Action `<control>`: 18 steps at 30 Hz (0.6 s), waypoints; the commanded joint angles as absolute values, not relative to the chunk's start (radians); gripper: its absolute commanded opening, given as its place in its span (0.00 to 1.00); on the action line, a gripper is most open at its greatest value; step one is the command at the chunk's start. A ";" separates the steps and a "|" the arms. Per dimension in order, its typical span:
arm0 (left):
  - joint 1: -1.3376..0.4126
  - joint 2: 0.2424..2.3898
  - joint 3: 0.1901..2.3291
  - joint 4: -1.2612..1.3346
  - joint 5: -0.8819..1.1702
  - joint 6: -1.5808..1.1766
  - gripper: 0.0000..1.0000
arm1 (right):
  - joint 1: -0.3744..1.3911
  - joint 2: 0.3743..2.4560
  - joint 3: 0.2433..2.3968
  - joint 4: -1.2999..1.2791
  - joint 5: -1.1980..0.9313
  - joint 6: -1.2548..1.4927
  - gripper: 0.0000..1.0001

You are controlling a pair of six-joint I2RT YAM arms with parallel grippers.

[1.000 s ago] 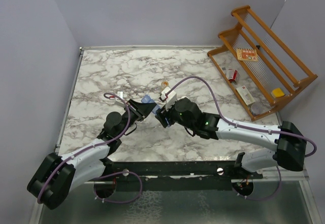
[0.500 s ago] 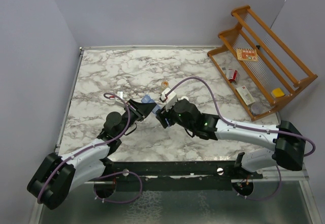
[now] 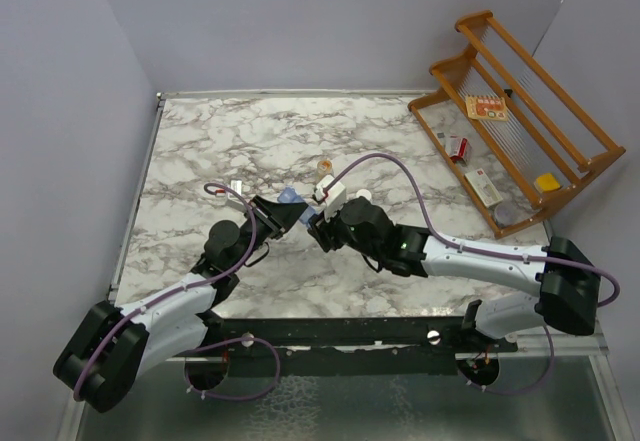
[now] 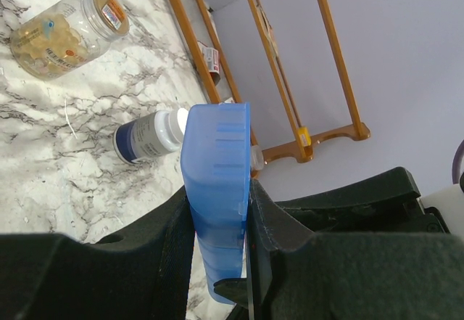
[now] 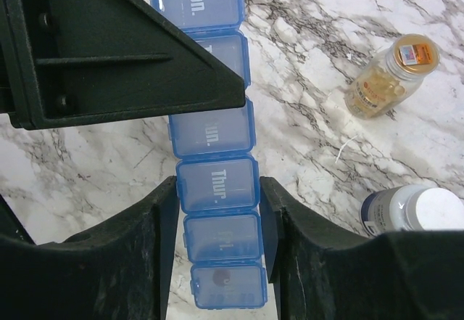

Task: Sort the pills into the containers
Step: Open the pill container.

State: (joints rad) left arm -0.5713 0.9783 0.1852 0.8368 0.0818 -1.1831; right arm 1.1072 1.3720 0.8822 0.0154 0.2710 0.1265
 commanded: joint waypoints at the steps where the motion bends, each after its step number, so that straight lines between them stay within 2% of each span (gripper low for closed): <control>1: -0.571 0.979 0.165 0.872 0.098 -1.192 0.00 | 1.104 1.380 0.902 0.042 0.271 0.150 0.39; 18: -0.571 0.851 0.036 1.112 0.074 -1.195 0.00 | 1.104 1.262 0.876 0.095 0.151 0.233 0.31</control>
State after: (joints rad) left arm -0.5705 0.8856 0.0765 1.0092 0.0784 -1.1992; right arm 1.1072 1.2919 0.8818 0.0166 0.1589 0.1944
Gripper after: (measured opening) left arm 0.305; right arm 0.432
